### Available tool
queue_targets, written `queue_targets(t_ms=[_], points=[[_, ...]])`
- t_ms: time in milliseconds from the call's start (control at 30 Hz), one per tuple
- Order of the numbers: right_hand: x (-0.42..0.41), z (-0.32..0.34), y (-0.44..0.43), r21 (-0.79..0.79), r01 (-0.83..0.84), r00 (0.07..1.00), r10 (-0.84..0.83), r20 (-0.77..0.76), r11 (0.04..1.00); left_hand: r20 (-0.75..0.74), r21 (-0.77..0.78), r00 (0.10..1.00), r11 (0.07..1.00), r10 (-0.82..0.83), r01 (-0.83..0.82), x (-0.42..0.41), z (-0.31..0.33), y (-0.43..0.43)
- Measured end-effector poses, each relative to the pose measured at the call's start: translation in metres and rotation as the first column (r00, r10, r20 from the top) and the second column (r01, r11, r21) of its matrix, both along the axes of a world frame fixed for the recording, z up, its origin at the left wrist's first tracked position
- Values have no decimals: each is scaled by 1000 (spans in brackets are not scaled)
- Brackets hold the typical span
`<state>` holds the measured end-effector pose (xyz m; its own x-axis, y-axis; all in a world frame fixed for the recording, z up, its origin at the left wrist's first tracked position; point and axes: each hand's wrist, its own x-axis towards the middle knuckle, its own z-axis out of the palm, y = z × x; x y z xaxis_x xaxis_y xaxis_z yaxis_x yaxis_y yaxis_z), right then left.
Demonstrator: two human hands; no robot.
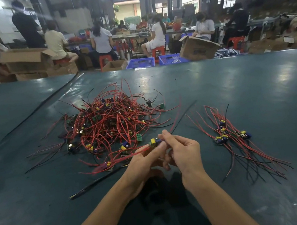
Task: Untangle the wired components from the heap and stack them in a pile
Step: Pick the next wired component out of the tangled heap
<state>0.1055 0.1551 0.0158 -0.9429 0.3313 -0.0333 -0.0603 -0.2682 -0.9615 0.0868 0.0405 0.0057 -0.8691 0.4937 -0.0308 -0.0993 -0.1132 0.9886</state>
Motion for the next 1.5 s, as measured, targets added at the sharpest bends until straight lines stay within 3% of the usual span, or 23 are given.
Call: queue_targets(t_ms=[100,267,400,600,767,867,1033,1133,1267,1367,1500], points=[[1,0,-5,67,-31,1000,31,-1,997,28,58,992,990,125,-126,1,3,2],[-2,-2,-1,42,-12,999,10,31,999,-3,43,976,975,218,-218,-4,1,1],[-12,-3,19,-50,155,982,-149,114,987,-66,10,981,983,182,-182,-6,1,-2],[-22,-1,49,-252,304,952,-285,109,919,-108,29,984,990,141,-139,-7,2,-4],[-21,-4,48,-258,343,938,-344,39,903,-115,-22,989,996,88,-91,-5,0,-3],[-18,-5,38,-164,278,961,-273,52,947,-122,-33,988,994,98,-103,-5,-3,-2],[-6,-7,4,139,-58,995,46,88,989,-158,-5,982,995,102,-104,-7,-4,0],[-5,-8,-4,170,-38,996,24,87,985,-166,-25,983,996,78,-83,-8,-4,-2],[-13,-3,20,11,134,988,-135,78,991,-139,-28,985,994,104,-109,-12,-3,-6],[-18,0,52,-176,280,958,-264,111,944,-121,-8,985,992,125,-127,-16,-3,-9],[-18,-1,68,-291,379,925,-369,92,878,-39,49,985,985,170,-168,-17,-3,-10]])
